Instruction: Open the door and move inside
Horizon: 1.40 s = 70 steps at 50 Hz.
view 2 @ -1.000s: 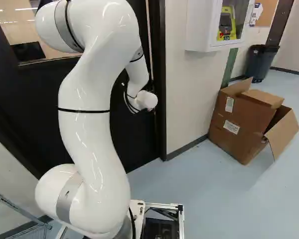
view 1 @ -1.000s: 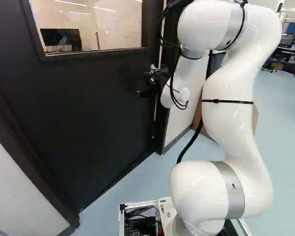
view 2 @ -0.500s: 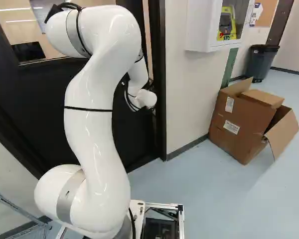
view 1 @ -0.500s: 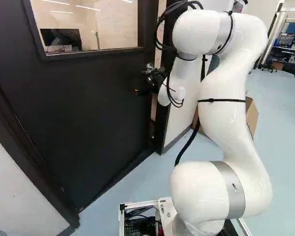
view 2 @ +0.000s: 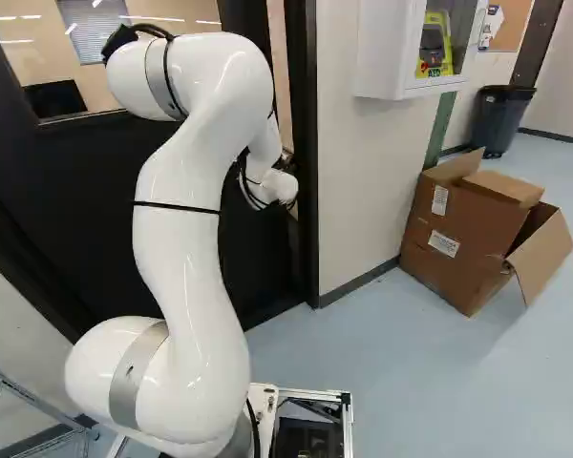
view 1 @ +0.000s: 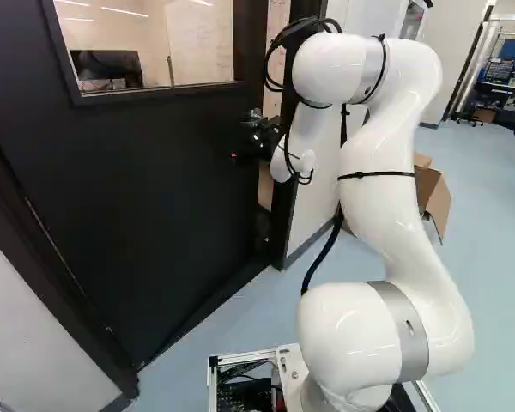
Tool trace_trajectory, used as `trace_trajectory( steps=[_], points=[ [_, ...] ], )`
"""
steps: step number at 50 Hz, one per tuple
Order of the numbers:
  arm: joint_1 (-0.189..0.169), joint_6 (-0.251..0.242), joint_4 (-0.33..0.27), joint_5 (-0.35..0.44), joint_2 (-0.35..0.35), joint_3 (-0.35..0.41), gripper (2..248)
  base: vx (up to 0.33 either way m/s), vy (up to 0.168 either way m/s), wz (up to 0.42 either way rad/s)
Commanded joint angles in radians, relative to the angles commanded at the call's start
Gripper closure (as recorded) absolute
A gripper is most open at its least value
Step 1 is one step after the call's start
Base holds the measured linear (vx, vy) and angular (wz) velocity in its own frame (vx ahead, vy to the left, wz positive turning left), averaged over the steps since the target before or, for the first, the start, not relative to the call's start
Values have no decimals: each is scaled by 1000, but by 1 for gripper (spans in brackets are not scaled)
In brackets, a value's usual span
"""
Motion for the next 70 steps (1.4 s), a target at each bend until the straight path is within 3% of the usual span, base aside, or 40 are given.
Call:
trace_trajectory(
  steps=[36, 70],
  points=[
    [72, 0, -10, 0, -167, -243, 3, 0, 0, 0],
    [131, 0, -10, 0, -355, -525, 3, 0, 0, 0]
  ],
)
